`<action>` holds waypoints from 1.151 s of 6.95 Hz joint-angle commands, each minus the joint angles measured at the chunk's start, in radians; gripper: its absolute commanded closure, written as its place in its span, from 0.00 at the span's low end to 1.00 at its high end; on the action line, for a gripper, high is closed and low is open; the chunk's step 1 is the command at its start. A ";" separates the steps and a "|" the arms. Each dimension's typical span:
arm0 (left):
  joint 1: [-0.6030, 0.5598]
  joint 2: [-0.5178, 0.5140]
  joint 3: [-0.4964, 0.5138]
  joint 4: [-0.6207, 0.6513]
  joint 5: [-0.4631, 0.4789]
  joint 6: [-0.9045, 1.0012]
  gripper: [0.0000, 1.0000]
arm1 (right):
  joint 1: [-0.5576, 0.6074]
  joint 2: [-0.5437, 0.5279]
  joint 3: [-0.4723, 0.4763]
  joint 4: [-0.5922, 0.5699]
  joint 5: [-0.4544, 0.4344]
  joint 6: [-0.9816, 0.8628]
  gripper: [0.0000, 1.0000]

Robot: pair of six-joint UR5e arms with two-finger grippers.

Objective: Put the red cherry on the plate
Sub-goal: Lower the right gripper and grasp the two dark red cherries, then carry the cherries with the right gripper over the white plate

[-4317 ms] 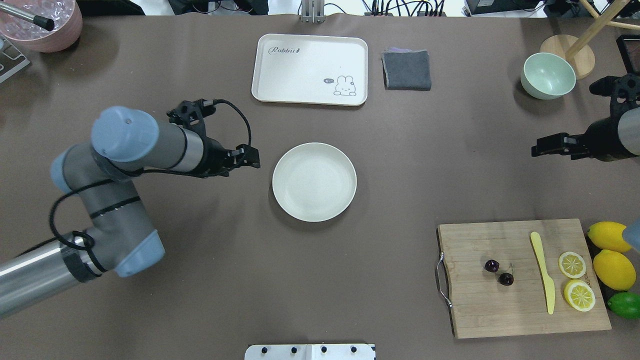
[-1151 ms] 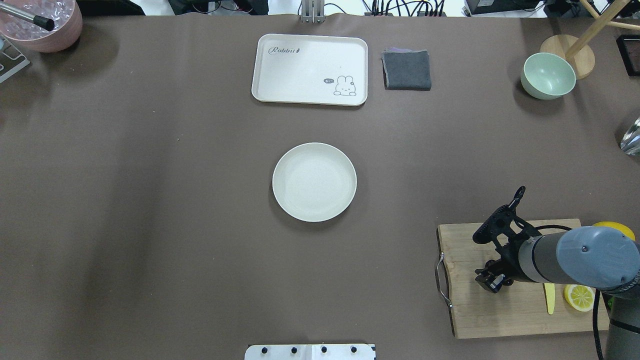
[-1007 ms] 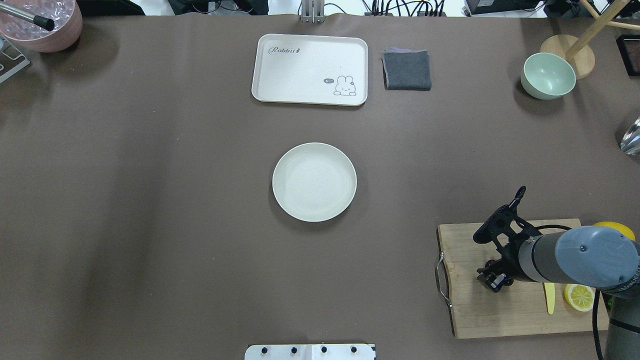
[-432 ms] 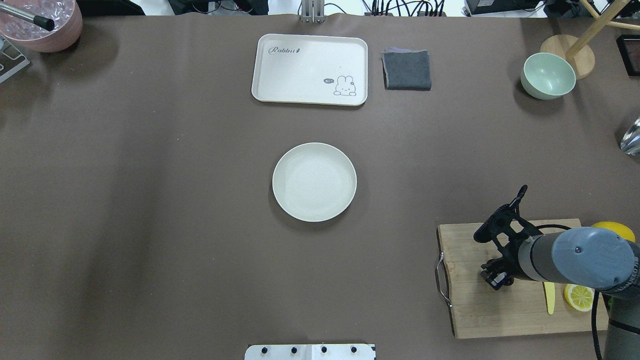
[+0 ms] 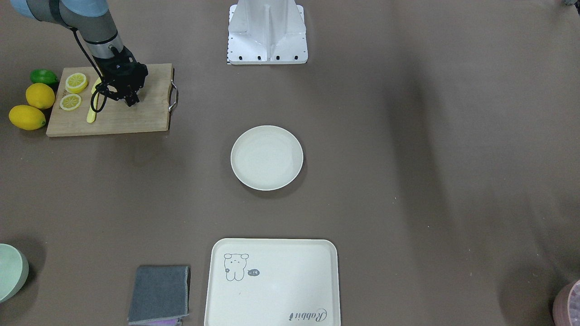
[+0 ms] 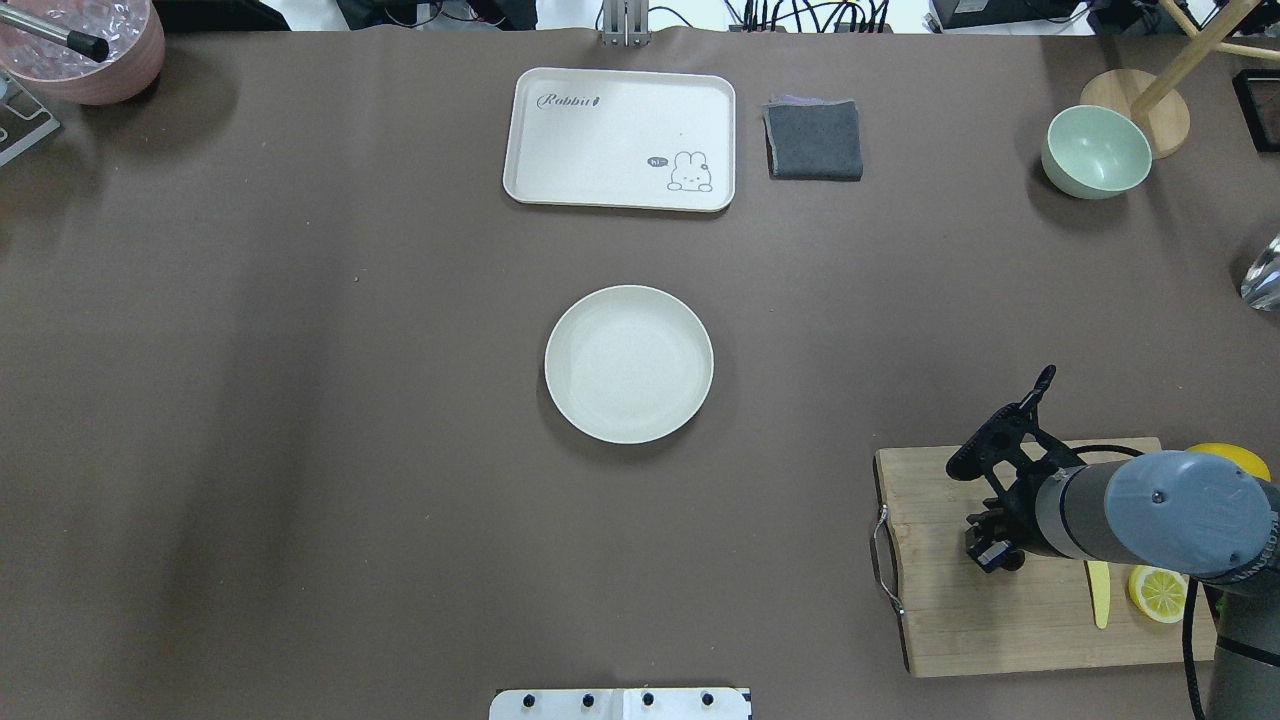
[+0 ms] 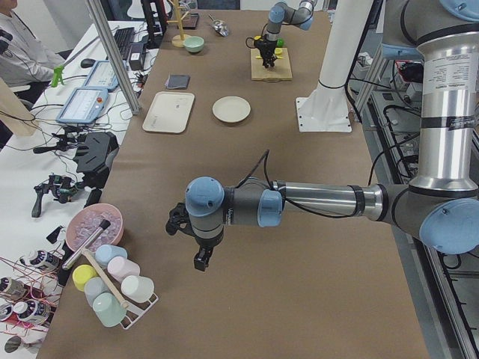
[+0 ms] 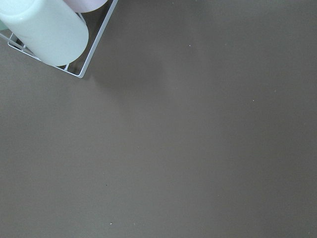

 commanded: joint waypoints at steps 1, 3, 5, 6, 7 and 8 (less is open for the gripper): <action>0.000 0.004 -0.002 0.000 0.000 0.000 0.02 | 0.020 0.002 0.004 0.000 0.004 0.002 1.00; 0.000 0.004 -0.002 0.000 0.000 0.000 0.02 | 0.072 0.051 0.018 -0.008 0.050 0.005 1.00; 0.000 0.004 -0.002 0.000 0.000 0.000 0.02 | 0.089 0.239 0.008 -0.206 0.061 0.068 1.00; 0.000 0.004 0.003 0.000 0.000 0.000 0.02 | 0.095 0.354 0.005 -0.348 0.079 0.153 1.00; 0.000 0.004 0.006 0.000 0.000 0.000 0.02 | 0.103 0.435 -0.005 -0.410 0.089 0.235 1.00; 0.002 0.004 0.006 0.000 0.000 0.000 0.02 | 0.104 0.506 -0.048 -0.414 0.092 0.353 1.00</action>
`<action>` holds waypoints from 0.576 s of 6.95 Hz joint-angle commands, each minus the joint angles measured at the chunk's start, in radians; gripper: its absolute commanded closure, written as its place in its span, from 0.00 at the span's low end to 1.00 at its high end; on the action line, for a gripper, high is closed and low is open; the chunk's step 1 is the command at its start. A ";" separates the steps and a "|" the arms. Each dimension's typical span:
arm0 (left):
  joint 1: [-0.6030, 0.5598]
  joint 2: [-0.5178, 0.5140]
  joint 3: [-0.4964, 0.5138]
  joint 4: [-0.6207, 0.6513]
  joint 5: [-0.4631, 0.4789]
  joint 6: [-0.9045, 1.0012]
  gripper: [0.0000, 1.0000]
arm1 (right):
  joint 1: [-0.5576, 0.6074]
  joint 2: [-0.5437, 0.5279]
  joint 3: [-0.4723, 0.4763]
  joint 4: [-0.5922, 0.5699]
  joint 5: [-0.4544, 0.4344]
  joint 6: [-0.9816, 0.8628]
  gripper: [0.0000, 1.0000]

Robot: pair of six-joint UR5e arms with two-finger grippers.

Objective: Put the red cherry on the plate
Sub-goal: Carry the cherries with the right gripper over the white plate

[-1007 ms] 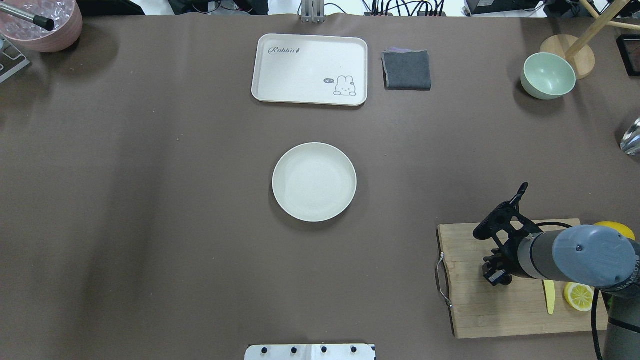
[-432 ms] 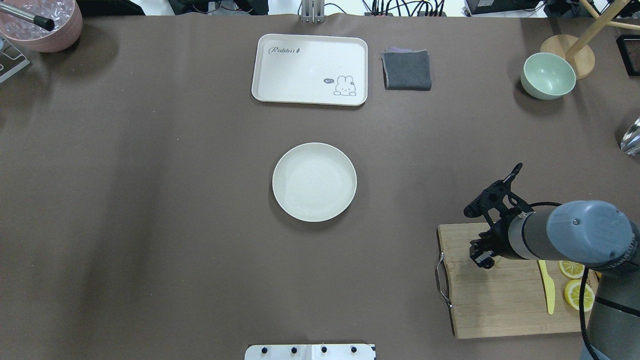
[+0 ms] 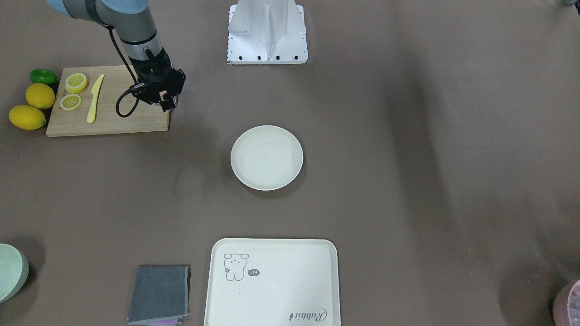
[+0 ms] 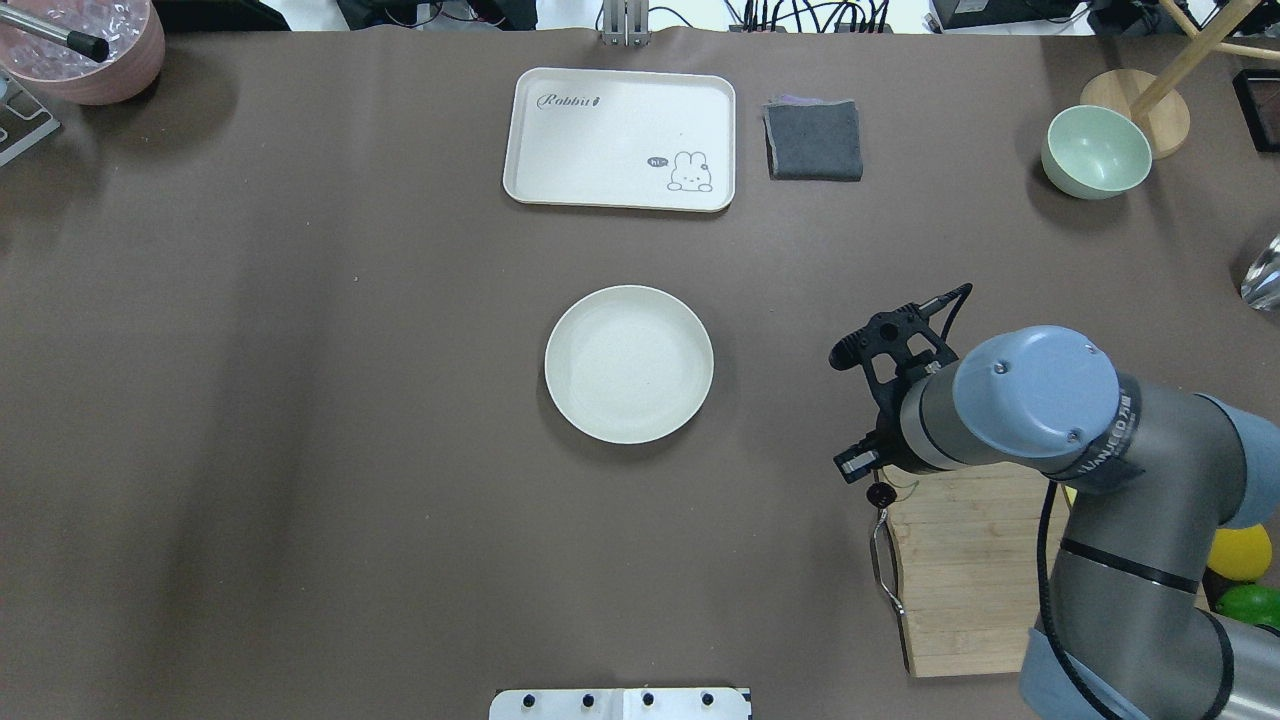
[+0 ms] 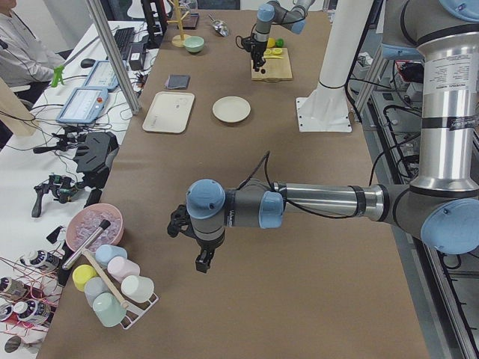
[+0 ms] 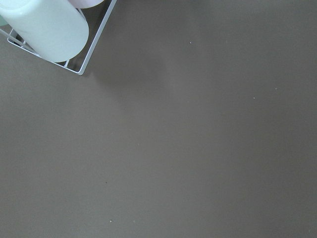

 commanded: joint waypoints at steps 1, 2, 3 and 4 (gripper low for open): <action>0.001 0.000 0.008 0.000 0.000 0.000 0.02 | 0.005 0.185 -0.111 -0.049 0.012 0.254 1.00; 0.001 0.000 0.009 0.000 0.000 0.000 0.02 | 0.003 0.295 -0.215 -0.049 0.011 0.389 1.00; 0.001 0.000 0.009 0.000 0.000 0.000 0.02 | 0.005 0.413 -0.332 -0.049 0.008 0.520 1.00; 0.001 0.000 0.012 0.000 0.000 0.000 0.02 | 0.008 0.490 -0.416 -0.043 0.003 0.559 1.00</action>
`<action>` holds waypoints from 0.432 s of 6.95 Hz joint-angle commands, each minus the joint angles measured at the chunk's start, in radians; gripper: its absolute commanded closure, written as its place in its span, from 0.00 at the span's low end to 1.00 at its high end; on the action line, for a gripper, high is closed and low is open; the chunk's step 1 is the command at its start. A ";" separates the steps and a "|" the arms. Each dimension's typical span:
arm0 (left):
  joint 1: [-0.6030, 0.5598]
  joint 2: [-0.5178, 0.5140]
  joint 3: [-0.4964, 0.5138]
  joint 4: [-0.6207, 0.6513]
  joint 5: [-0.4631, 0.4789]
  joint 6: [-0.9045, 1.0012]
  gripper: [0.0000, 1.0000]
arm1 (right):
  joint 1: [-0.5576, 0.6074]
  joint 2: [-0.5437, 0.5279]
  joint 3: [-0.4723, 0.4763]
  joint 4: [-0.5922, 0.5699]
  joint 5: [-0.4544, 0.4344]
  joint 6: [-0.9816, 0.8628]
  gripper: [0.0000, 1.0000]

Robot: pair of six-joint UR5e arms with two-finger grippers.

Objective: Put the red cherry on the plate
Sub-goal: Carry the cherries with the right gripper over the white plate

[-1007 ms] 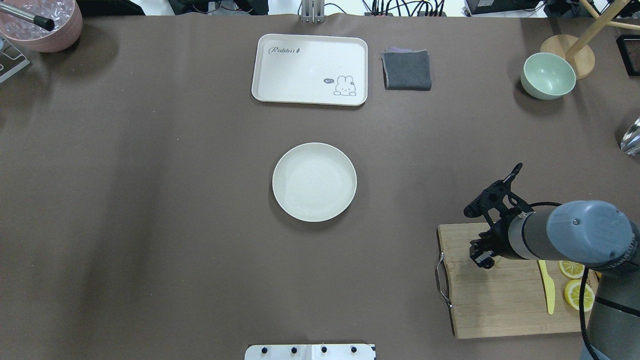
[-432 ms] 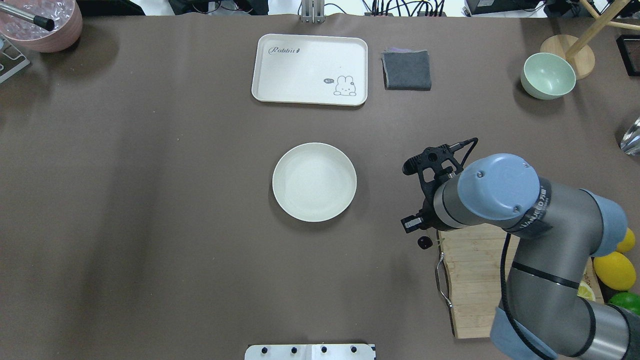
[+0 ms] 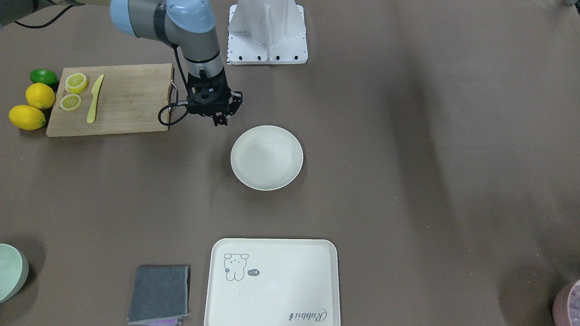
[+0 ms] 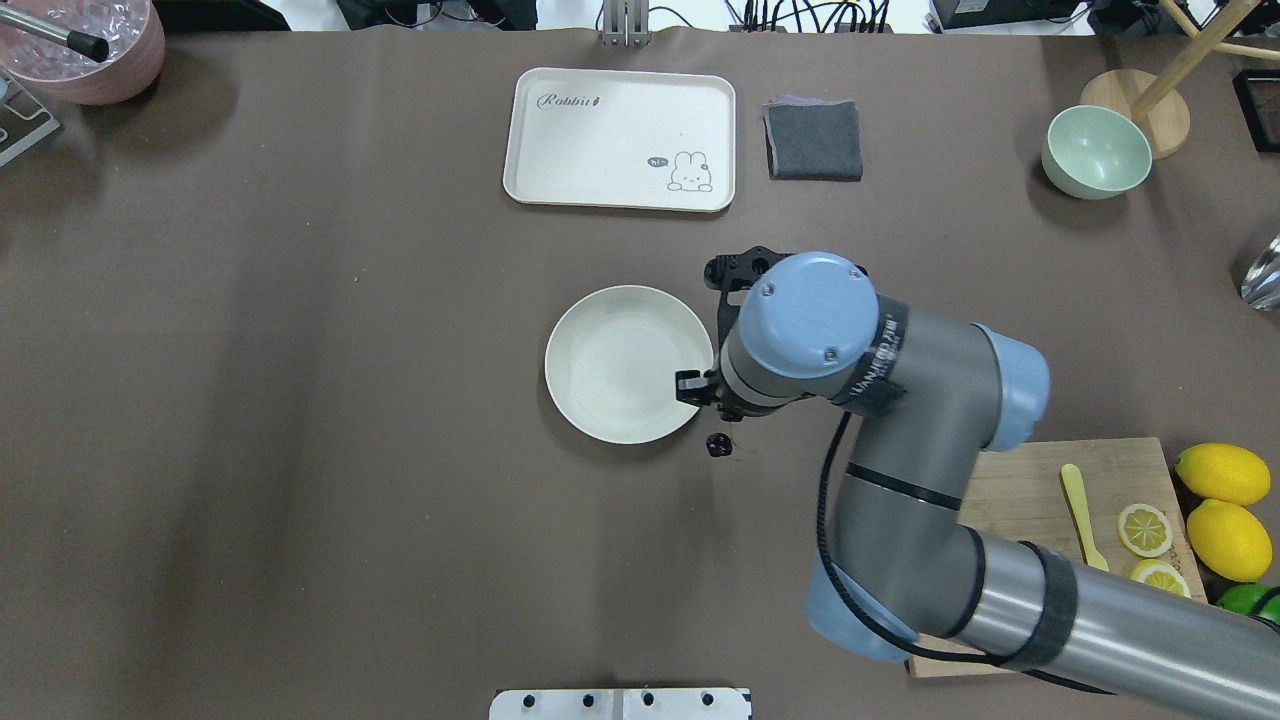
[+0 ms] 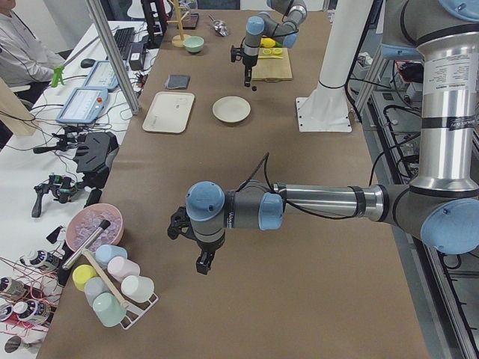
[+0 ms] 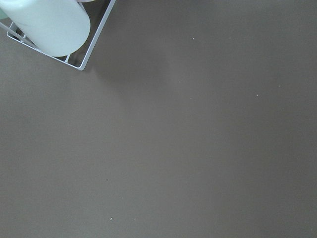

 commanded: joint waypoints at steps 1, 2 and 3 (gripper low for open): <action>0.000 0.000 0.006 0.000 0.000 0.000 0.02 | 0.004 0.177 -0.184 0.010 -0.006 0.152 1.00; 0.000 0.000 0.006 0.000 0.000 0.000 0.02 | 0.006 0.226 -0.242 0.010 -0.008 0.178 1.00; 0.000 0.000 0.009 0.000 0.000 -0.002 0.02 | 0.006 0.233 -0.256 0.010 -0.017 0.184 1.00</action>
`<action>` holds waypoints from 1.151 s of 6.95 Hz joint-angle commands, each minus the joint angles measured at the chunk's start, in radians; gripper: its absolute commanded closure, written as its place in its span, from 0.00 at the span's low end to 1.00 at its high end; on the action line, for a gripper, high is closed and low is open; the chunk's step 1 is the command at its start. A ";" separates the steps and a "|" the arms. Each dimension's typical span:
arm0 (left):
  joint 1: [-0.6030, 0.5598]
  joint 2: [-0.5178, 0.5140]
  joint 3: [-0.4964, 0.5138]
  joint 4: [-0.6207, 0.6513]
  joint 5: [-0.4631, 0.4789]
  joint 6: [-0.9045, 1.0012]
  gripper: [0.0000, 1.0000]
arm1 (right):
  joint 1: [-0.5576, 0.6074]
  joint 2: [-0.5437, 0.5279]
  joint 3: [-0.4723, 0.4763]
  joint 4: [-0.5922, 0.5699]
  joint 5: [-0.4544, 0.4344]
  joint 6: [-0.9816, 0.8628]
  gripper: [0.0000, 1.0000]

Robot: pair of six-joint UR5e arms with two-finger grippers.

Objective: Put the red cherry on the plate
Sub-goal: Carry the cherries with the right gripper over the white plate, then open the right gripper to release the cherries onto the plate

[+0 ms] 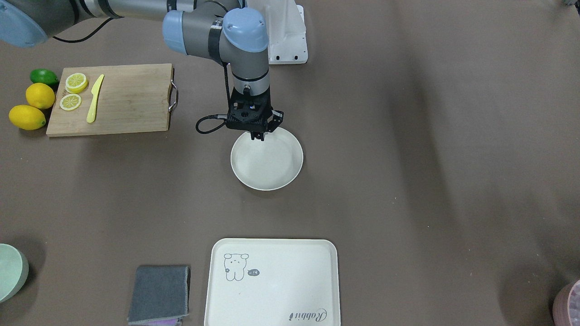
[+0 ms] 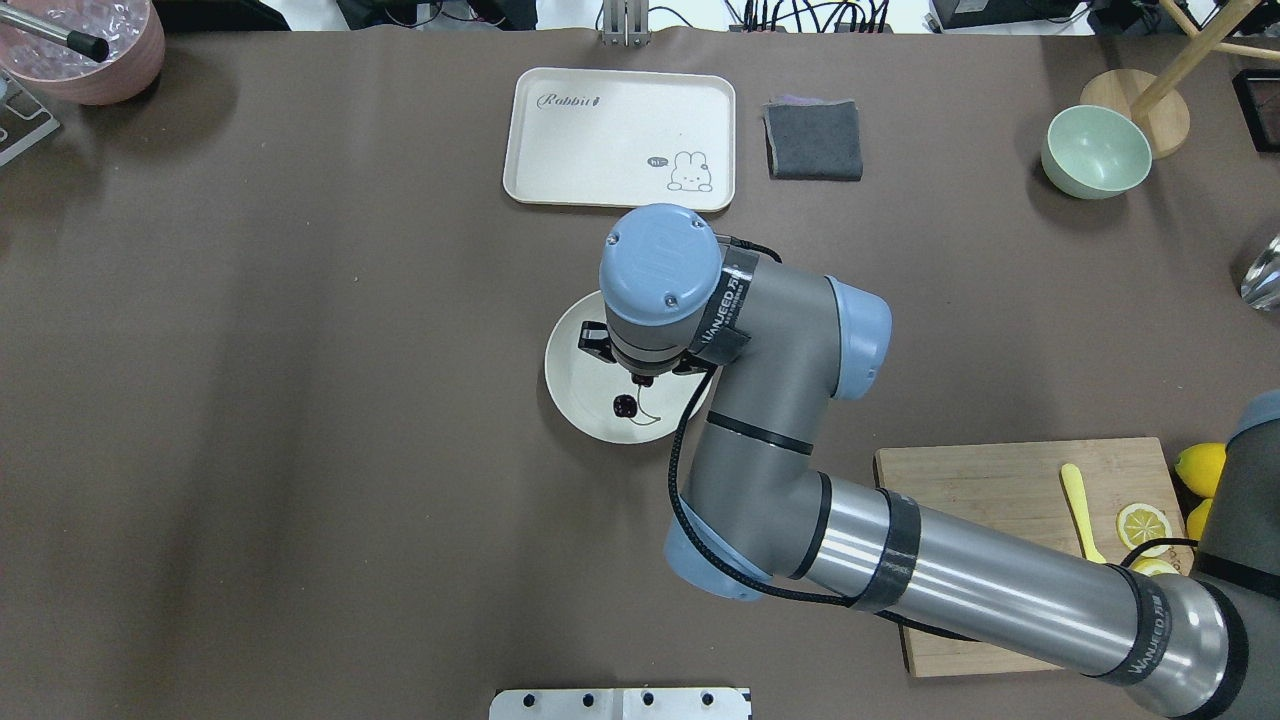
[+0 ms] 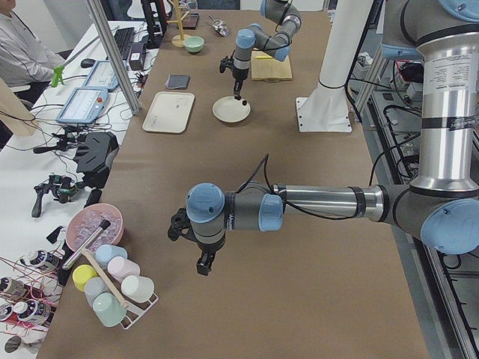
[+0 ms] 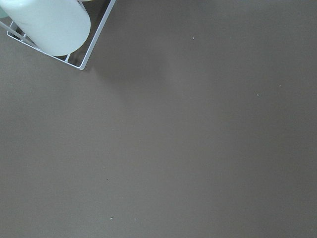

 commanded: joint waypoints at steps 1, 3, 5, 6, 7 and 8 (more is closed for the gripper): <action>0.000 0.000 0.007 0.000 0.000 -0.001 0.02 | 0.028 0.031 -0.045 -0.002 -0.003 0.008 0.46; 0.000 0.000 0.015 0.000 0.000 -0.001 0.02 | 0.053 0.031 -0.041 -0.007 0.009 -0.055 0.00; 0.000 0.002 0.047 0.000 0.000 -0.001 0.02 | 0.102 -0.008 0.019 -0.025 0.056 -0.133 0.00; -0.002 0.006 0.052 0.000 0.001 0.002 0.02 | 0.136 -0.090 0.124 -0.090 0.079 -0.223 0.00; 0.000 0.008 0.063 0.003 0.008 -0.006 0.02 | 0.200 -0.202 0.256 -0.141 0.140 -0.355 0.00; 0.000 0.005 0.040 0.023 0.009 -0.045 0.02 | 0.282 -0.291 0.356 -0.181 0.206 -0.458 0.00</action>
